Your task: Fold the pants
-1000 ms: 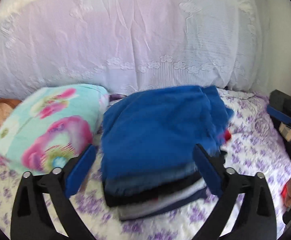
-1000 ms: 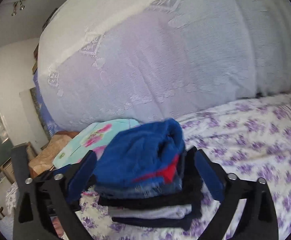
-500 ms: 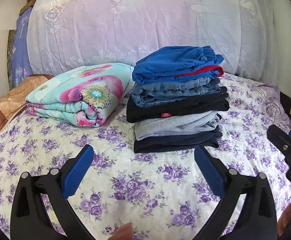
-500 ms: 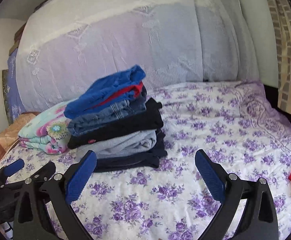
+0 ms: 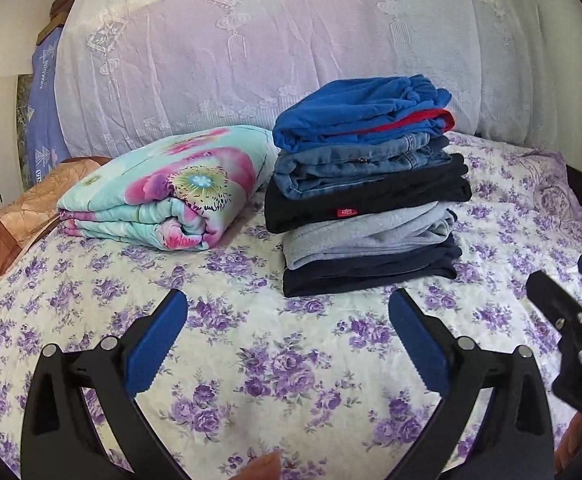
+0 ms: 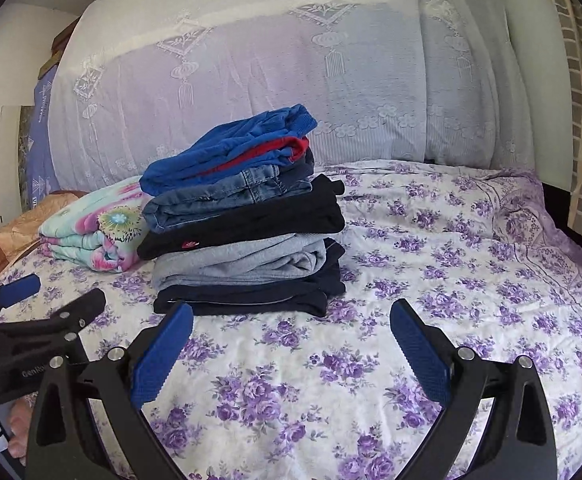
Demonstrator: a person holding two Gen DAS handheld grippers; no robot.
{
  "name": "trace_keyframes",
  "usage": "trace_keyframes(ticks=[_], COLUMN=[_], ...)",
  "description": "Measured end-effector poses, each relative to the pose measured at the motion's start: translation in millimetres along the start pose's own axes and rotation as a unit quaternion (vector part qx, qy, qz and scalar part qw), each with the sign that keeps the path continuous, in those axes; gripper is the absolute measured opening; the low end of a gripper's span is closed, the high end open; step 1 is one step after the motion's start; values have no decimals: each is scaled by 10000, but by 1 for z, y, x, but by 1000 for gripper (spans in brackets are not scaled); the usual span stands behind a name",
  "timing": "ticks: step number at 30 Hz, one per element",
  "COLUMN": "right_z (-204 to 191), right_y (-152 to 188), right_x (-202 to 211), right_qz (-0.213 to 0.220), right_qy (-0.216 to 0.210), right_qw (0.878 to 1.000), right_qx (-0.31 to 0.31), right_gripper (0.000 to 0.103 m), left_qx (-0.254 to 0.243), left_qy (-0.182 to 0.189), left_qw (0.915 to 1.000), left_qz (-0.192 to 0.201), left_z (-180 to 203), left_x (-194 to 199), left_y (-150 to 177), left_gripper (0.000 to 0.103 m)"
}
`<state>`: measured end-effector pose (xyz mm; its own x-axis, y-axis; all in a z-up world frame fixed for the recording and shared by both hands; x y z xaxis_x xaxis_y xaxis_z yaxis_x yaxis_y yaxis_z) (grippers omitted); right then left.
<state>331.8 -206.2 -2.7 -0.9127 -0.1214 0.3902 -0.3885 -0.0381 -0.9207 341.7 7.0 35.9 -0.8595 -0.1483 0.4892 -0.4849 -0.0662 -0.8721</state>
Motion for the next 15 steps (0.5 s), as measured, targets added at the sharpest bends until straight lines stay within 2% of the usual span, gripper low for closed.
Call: trace_keyframes(ticks=[3, 6, 15], right_z=[4, 7, 2], right_y=[0, 1, 5], right_x=[1, 0, -4], right_qz=[-32, -91, -167], right_qy=[-21, -91, -76], right_qw=[9999, 9996, 9997], right_qx=[-142, -266, -183], right_gripper=[99, 99, 99], left_qx=[102, 3, -4], left_qy=[108, -42, 24], left_qw=[9999, 9999, 9999], left_qz=[-44, -100, -160], left_z=[-2, 0, 2], left_x=[-1, -5, -7], left_y=[2, 5, 6], left_gripper=[98, 98, 98])
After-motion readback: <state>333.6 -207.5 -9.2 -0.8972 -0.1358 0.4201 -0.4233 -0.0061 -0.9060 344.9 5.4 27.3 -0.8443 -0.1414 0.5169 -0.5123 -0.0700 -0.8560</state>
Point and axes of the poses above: each gripper's, at about its wrist camera, not at the fingertips, and x roughly against the way its jaws point, z to its right, y to its underside, the point moved 3 cm from there along -x, roughly the way its jaws point, and after that the axes turned 3 degrees about -z, right-handed, at the moved point
